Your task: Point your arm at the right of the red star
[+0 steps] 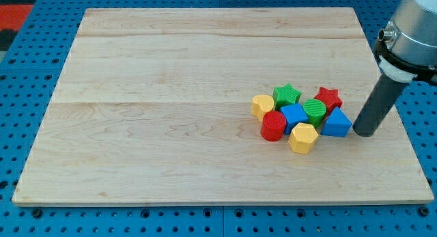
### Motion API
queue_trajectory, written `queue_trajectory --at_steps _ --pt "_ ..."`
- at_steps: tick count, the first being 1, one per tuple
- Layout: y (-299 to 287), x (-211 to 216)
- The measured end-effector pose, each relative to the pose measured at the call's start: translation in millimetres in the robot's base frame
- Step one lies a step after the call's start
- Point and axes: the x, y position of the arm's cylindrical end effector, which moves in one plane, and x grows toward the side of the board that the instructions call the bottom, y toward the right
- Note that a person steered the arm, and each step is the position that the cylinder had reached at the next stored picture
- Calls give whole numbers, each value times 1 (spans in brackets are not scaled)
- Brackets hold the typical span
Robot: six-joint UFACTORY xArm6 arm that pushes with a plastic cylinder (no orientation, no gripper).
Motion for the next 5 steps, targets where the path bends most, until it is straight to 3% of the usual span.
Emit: queue_trajectory --at_steps 4,5 --pt "-27 0" --pt "9 0"
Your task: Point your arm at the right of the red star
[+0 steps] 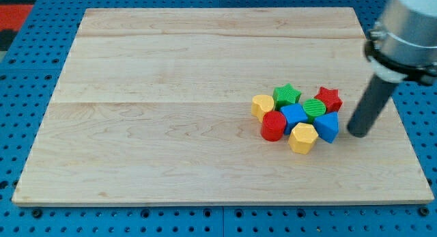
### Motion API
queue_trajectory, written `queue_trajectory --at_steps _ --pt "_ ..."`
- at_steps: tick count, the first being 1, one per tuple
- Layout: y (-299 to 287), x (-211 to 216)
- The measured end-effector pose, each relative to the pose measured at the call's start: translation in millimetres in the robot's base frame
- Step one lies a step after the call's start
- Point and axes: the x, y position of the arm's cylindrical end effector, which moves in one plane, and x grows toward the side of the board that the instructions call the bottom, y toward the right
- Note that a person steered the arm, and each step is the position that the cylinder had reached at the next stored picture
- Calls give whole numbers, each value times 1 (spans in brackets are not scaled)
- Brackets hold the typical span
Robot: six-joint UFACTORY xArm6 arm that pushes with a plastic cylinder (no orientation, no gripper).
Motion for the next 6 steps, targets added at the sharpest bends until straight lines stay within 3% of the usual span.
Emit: queue_trajectory --at_steps 1,6 --pt "74 -2" --pt "22 -65"
